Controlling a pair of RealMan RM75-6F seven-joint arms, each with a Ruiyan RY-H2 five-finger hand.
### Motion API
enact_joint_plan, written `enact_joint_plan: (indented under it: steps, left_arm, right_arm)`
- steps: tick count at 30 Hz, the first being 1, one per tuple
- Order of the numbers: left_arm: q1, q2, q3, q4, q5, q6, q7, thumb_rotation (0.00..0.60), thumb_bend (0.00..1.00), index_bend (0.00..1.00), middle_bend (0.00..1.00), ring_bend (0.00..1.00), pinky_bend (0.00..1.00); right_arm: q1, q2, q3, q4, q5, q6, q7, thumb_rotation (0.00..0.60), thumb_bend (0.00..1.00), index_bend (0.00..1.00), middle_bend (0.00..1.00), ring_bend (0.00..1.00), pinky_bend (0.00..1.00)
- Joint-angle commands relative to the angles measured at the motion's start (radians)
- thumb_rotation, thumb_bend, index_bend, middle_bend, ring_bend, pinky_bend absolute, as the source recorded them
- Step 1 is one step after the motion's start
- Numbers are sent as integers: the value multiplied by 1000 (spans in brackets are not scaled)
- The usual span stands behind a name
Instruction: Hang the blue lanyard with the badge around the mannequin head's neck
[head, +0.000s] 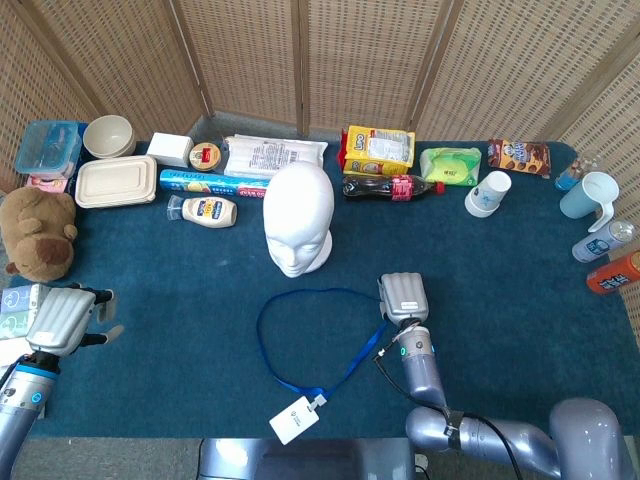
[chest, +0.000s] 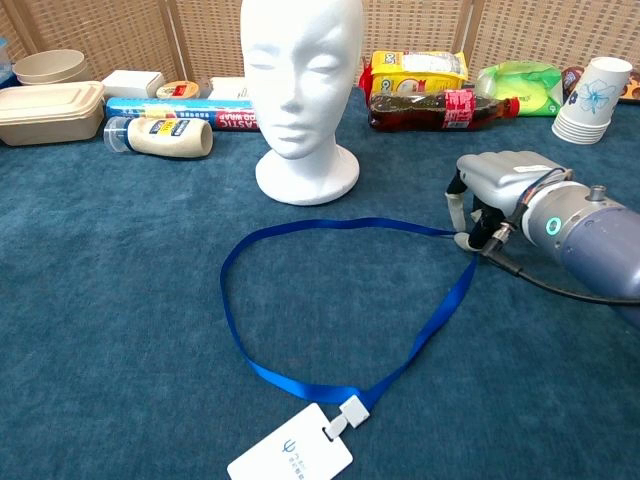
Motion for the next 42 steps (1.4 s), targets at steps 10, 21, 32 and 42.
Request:
enact_joint_plan:
  steps: [10,21,32,42]
  left_arm:
    - [-74,-20,-32,-32,-53,-101,97,600,178,667,709,715,616]
    - [-226,-111,-106,-100,-228,-249,375,311,178,667,993,1000,975]
    - [-341,-215,-135,-170,-544,-259,615,272,227,667,1000,1000,1000]
    - [-431,-354,-133,-164,-701,-154,781,376,276,667,1000,1000,1000]
  right_arm:
    - [-8,12,-2,-39,-13,5,17,600,546,654,1000,1000,1000]
    - [-18,19,-17,-64,-35,9,32,600,548,657,1000,1000,1000]
    - [-30,27,-25,-70,-43,6,50,600,548,659,1000,1000,1000]
    - [-39,29,-29,-65,-49,-9,76,600,548,659,1000,1000,1000]
